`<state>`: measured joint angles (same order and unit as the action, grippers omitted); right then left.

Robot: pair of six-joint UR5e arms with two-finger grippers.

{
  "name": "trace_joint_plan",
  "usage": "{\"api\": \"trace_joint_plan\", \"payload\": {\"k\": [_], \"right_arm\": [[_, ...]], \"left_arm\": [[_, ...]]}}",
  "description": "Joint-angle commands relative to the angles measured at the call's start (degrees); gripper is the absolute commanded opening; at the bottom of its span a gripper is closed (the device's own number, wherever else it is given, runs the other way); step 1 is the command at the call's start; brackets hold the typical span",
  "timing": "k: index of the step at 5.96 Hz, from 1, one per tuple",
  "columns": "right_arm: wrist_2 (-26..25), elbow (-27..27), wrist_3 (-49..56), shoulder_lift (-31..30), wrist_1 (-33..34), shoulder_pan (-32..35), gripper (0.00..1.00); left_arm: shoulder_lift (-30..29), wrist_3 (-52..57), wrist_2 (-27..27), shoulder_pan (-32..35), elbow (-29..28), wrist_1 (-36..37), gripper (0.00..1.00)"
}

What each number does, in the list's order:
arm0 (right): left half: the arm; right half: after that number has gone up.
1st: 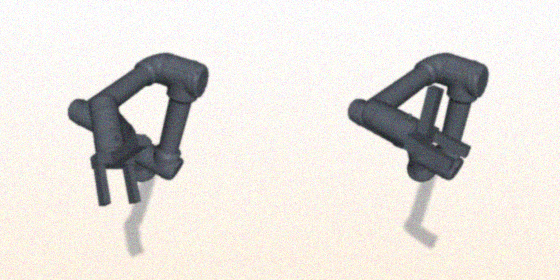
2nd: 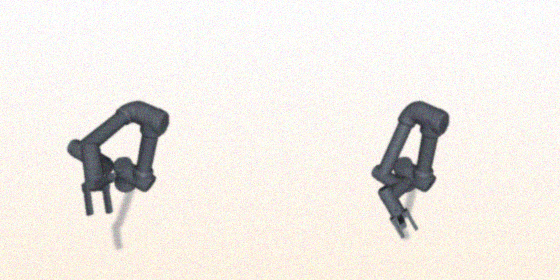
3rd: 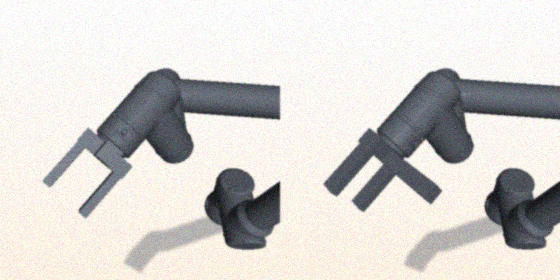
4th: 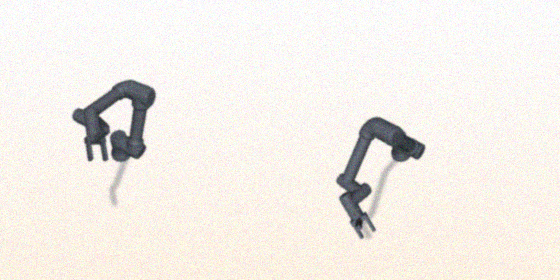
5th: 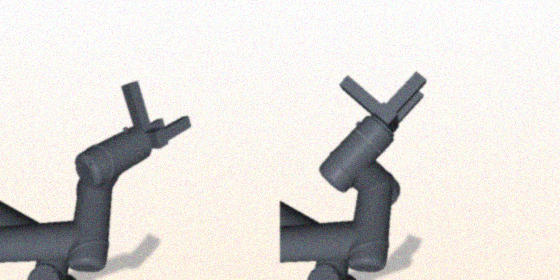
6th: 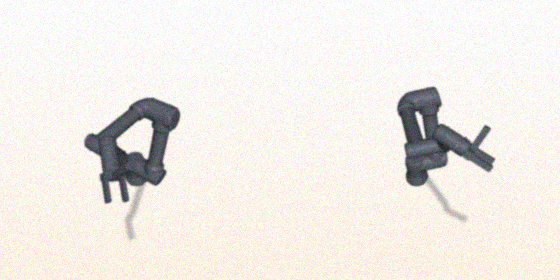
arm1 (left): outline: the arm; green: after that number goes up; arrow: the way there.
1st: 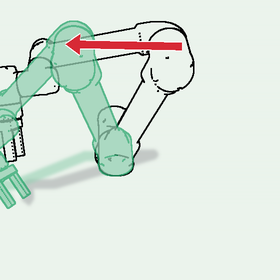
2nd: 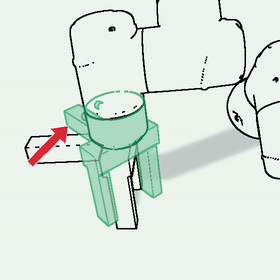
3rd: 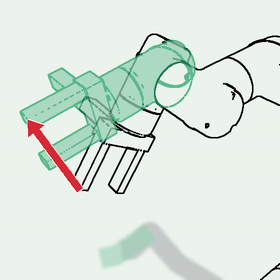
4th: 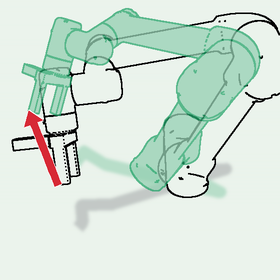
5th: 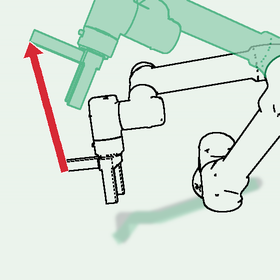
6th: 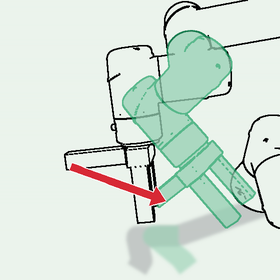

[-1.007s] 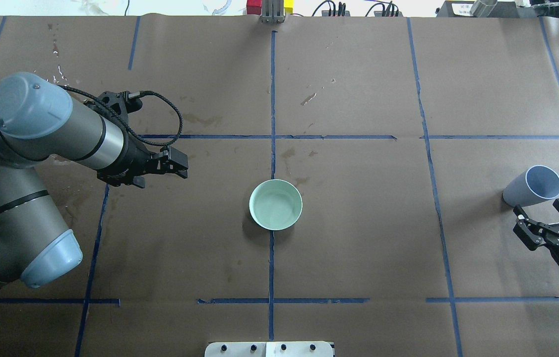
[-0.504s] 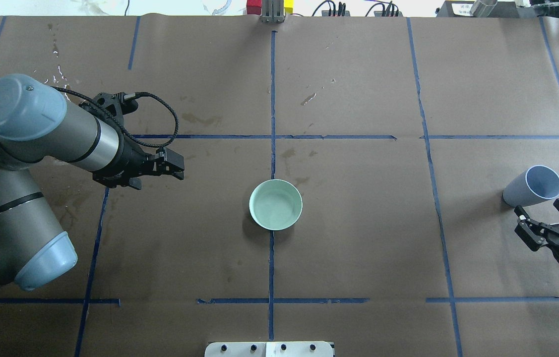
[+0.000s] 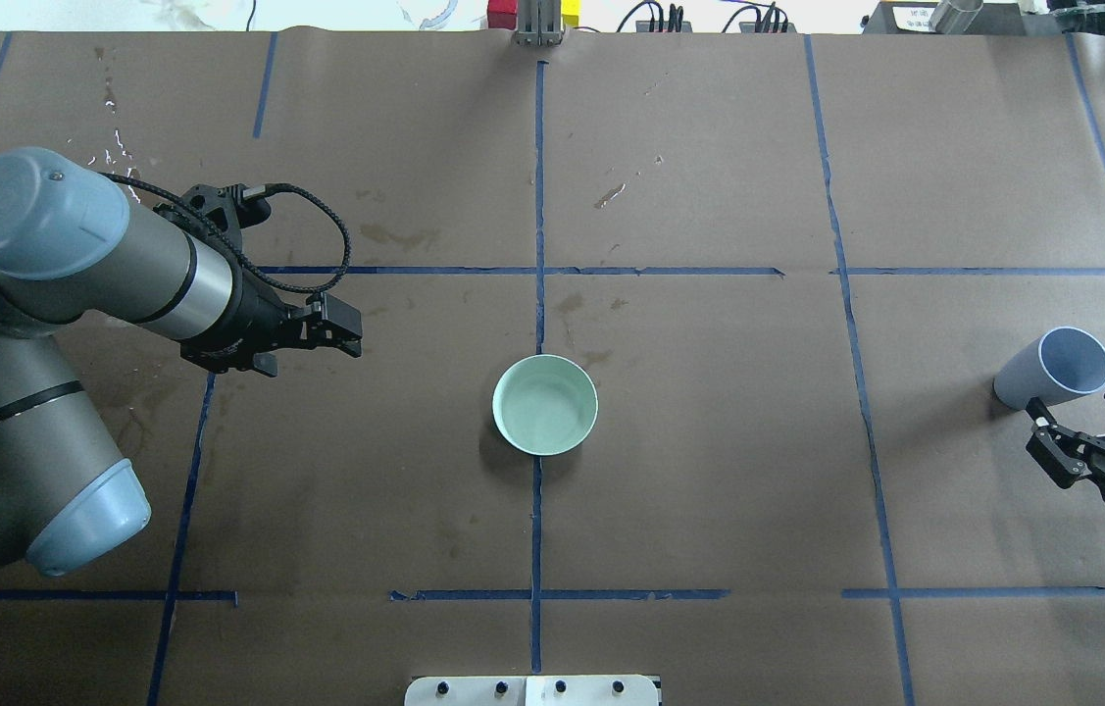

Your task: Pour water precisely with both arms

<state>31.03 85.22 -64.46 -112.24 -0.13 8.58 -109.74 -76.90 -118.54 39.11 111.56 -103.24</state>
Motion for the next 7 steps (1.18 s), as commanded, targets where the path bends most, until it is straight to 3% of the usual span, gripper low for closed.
{"api": "trace_joint_plan", "payload": {"k": [1,7], "right_arm": [[2.19,0.21,0.73,0.35,-0.22,2.14,0.99],[4.03,0.30,3.38,2.54,-0.13,4.17,0.99]], "left_arm": [[0.05,0.00,-0.03,0.00,0.06,-0.03,1.00],[0.05,0.00,-0.03,0.00,0.06,0.06,1.00]]}}
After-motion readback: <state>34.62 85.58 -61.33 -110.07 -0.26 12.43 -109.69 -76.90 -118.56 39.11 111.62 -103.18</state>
